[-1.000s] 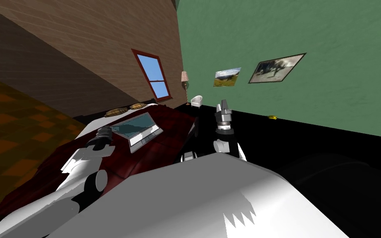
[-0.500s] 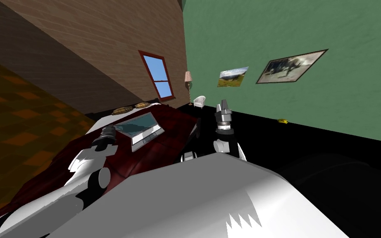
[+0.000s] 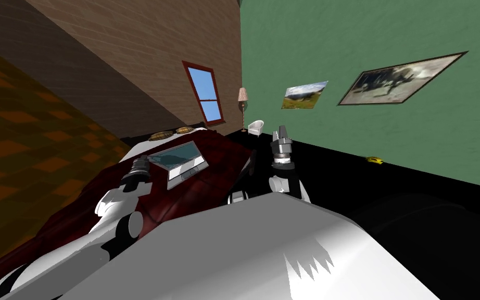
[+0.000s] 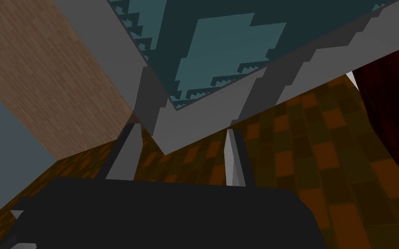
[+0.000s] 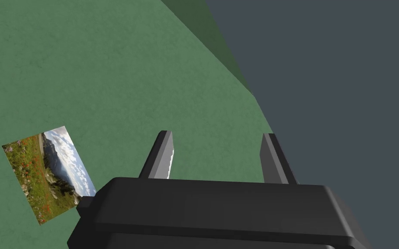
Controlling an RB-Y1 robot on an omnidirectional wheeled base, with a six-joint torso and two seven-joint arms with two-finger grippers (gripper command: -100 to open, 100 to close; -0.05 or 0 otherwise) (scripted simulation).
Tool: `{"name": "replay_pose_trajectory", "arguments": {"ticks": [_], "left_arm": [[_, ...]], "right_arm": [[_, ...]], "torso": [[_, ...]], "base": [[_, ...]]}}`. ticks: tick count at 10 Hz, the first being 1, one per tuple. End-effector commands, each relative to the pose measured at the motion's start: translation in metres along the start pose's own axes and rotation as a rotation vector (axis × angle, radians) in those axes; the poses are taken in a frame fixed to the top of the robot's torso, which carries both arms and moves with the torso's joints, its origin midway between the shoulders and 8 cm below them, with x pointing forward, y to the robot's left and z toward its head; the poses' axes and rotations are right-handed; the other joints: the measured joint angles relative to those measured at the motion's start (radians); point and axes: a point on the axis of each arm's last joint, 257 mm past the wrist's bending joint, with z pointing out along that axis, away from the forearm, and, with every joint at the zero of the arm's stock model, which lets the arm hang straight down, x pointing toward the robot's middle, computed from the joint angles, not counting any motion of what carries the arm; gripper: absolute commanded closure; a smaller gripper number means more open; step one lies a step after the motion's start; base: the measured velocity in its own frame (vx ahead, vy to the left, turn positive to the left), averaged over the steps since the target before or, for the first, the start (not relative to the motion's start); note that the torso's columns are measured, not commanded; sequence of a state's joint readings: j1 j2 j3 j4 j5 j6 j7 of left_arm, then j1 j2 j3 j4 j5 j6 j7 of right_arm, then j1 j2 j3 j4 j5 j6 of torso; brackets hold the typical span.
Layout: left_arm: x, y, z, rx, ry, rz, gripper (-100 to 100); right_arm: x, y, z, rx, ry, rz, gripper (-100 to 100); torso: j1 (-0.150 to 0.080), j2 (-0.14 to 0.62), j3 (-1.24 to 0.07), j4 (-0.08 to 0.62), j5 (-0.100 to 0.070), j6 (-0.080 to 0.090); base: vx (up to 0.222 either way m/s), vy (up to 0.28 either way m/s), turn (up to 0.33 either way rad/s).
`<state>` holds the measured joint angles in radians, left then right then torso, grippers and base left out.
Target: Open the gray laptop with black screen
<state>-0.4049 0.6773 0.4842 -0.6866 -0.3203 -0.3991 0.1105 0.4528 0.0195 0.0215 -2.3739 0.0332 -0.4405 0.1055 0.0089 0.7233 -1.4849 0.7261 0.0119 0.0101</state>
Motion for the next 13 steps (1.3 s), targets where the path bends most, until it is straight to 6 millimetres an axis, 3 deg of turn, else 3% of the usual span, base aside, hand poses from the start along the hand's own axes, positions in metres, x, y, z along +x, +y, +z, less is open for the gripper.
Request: {"name": "replay_pose_trajectory", "arguments": {"ticks": [1, 2, 4, 5, 6, 8, 9, 10, 13], "left_arm": [[0.027, 0.006, -0.01, 0.019, 0.017, -0.016, 100], [0.024, 0.001, -0.01, 0.04, 0.004, -0.012, 100], [0.021, -0.007, -0.01, 0.071, -0.007, 0.009, 100], [0.033, -0.012, -0.015, 0.103, -0.013, -0.013, 100], [0.028, -0.016, -0.016, 0.118, -0.03, -0.014, 100], [0.024, -0.022, -0.017, 0.143, -0.047, 0.013, 100], [0.034, -0.025, -0.022, 0.166, -0.06, -0.012, 100], [0.029, -0.03, -0.024, 0.188, -0.082, -0.011, 100], [0.022, -0.036, -0.025, 0.207, -0.103, 0.007, 100]], "right_arm": [[0.0, 0.0, 0.0, 0.0, 0.0, 0.0, 0], [0.0, 0.0, 0.0, 0.0, 0.0, 0.0, 0], [0.0, 0.0, 0.0, 0.0, 0.0, 0.0, 0], [0.0, 0.0, 0.0, 0.0, 0.0, 0.0, 0], [0.0, 0.0, 0.0, 0.0, 0.0, 0.0, 0], [0.0, 0.0, 0.0, 0.0, 0.0, 0.0, 0], [0.0, 0.0, 0.0, 0.0, 0.0, 0.0, 0], [0.0, 0.0, 0.0, 0.0, 0.0, 0.0, 0], [0.0, 0.0, 0.0, 0.0, 0.0, 0.0, 0]], "torso": [[-0.001, 0.001, 0.001, 0.0, 0.0, 0.002], [-0.005, -0.002, 0.0, -0.001, 0.0, -0.005], [0.001, 0.001, 0.0, 0.002, -0.002, -0.002], [0.0, 0.003, 0.002, 0.003, -0.003, 0.0], [-0.005, 0.003, 0.002, 0.003, -0.004, -0.009], [-0.002, 0.006, 0.004, 0.006, -0.006, -0.004], [-0.002, 0.008, 0.005, 0.007, -0.006, -0.003], [-0.005, 0.007, 0.004, 0.006, -0.006, -0.011], [-0.005, 0.013, 0.008, 0.01, -0.009, -0.006]], "base": [[0.092, -0.061, 0.308], [0.111, -0.084, 0.256], [0.02, -0.03, 0.013], [0.076, -0.061, 0.315], [0.105, -0.097, 0.232], [0.025, -0.026, 0.01], [0.065, -0.046, 0.297], [0.095, -0.091, 0.255], [0.02, -0.024, 0.007]]}}
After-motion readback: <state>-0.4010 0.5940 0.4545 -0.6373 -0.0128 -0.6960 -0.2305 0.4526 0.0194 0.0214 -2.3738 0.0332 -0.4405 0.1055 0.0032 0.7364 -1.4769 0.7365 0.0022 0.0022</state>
